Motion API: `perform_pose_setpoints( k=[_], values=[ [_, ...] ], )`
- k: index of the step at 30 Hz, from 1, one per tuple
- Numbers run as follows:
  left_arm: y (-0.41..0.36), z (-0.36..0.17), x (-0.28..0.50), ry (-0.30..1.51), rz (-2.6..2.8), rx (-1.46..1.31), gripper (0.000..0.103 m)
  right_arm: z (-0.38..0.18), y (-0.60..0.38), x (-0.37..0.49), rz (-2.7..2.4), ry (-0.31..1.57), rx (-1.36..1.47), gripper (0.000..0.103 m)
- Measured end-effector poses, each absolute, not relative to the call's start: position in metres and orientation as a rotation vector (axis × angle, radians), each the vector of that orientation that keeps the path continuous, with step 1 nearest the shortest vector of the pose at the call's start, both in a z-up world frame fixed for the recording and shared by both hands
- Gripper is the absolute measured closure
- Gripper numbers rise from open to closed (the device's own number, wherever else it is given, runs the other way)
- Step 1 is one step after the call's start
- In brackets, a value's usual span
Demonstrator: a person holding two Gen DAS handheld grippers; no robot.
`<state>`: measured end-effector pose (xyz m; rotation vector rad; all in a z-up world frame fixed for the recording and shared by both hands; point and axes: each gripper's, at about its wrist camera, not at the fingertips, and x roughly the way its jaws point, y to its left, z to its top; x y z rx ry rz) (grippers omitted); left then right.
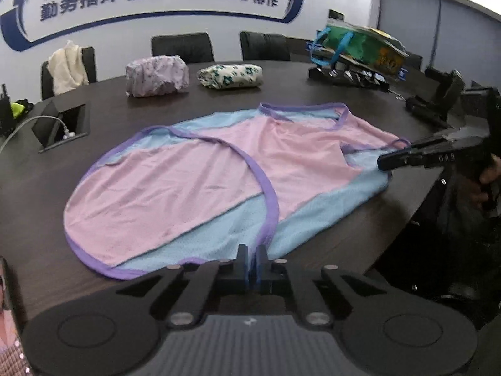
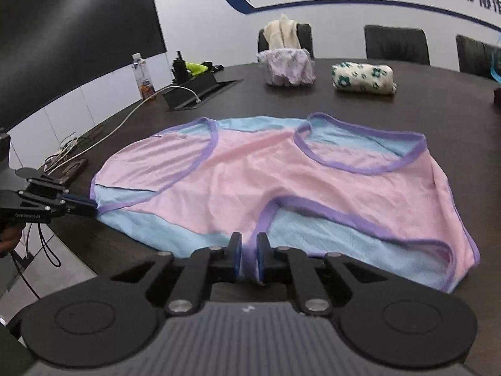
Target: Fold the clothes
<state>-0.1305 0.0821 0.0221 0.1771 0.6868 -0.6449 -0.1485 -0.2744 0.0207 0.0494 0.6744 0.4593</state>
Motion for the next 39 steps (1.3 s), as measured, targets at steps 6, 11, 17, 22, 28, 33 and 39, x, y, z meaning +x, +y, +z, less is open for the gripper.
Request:
perform_pose_setpoints(
  k=[6, 11, 17, 22, 28, 33, 39],
  values=[
    [0.053, 0.033, -0.132, 0.617, -0.698, 0.089, 0.070, 0.018, -0.272, -0.142, 0.436, 0.693, 0.000, 0.094],
    [0.012, 0.030, -0.123, 0.623, -0.693, 0.078, 0.066, 0.039, -0.300, -0.132, 0.228, 0.608, -0.030, 0.084],
    [-0.023, 0.013, -0.115, 0.647, -0.705, 0.136, 0.066, 0.031, -0.298, -0.113, 0.163, 0.640, -0.190, 0.069],
    [-0.026, 0.003, -0.113, 0.672, -0.673, 0.164, 0.065, 0.013, -0.292, -0.108, 0.223, 0.674, -0.218, 0.069],
    [-0.025, 0.002, -0.119, 0.651, -0.682, 0.210, 0.064, 0.012, -0.307, -0.099, 0.248, 0.695, -0.122, 0.088],
    [-0.024, 0.003, -0.120, 0.658, -0.681, 0.223, 0.063, 0.018, -0.305, -0.100, 0.230, 0.672, -0.127, 0.086],
    [-0.031, 0.014, -0.120, 0.633, -0.728, 0.181, 0.063, 0.021, -0.285, -0.104, 0.361, 0.647, -0.131, 0.082]
  ],
)
